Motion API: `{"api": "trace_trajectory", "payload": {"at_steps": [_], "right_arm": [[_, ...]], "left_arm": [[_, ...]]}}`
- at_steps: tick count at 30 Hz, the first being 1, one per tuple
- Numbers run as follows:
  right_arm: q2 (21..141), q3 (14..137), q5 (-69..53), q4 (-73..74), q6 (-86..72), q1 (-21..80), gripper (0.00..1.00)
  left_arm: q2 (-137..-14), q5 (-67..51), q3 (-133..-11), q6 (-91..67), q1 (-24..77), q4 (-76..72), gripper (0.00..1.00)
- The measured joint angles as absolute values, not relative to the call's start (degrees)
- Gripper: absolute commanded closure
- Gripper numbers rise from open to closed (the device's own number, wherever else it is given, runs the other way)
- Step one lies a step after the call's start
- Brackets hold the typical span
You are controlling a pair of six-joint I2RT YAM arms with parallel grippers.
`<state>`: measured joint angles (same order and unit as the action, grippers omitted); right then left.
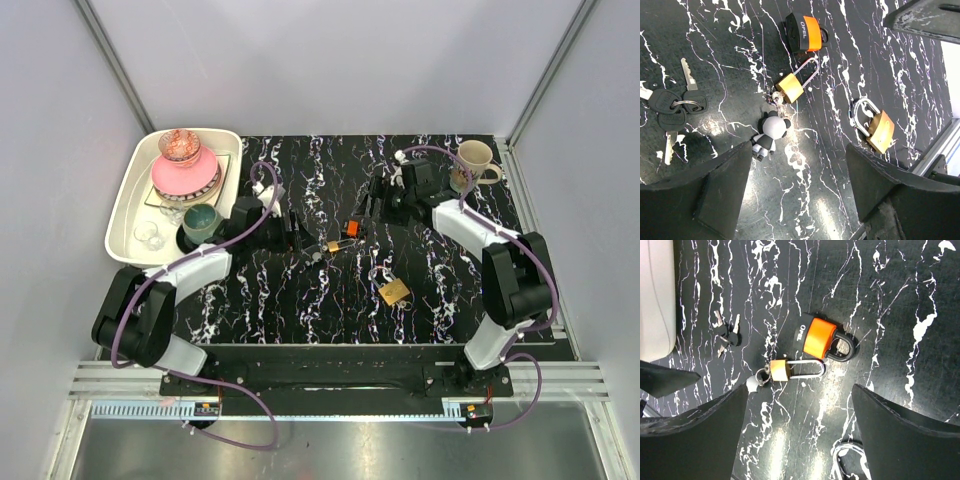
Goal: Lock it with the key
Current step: Place the lock at the center of the board, then pick up the lock from the center of the board.
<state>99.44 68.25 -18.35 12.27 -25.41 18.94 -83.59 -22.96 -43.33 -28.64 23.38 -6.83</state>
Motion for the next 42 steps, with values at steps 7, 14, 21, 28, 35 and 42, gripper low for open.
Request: {"api": "trace_trajectory", "payload": {"at_steps": [7,14,21,28,35,42], "right_arm": [[97.7,64.9,-21.2,11.4,-25.1,19.0,0.29],[101.0,64.1,-24.8,10.0,-25.9,19.3,0.32],[106.1,66.2,-26.7,9.2,-26.2,21.1,0.38],[108.9,66.9,-28.3,8.5,-26.4,22.5,0.51],[111.4,67.0,-29.8,7.2,-27.4,24.0,0.6],[113.7,67.1,-29.9,6.9,-28.3,24.8,0.66]], "left_arm": [[-87.2,-25.0,-43.4,-30.4,23.4,-8.2,0.21],[-94.8,-27.0,-43.4,-32.0,23.4,-8.8,0.22],[-99.7,-26.8,-48.6,-31.5,23.4,-8.2,0.23],[-105.3,-27.6,-54.4,-31.3,23.4,-8.3,0.26],[-108.6,-30.1,-57.4,-31.3,23.5,-9.1,0.3],[-108.9,-31.8,-57.4,-31.7,24.0,-9.4,0.32]]}}
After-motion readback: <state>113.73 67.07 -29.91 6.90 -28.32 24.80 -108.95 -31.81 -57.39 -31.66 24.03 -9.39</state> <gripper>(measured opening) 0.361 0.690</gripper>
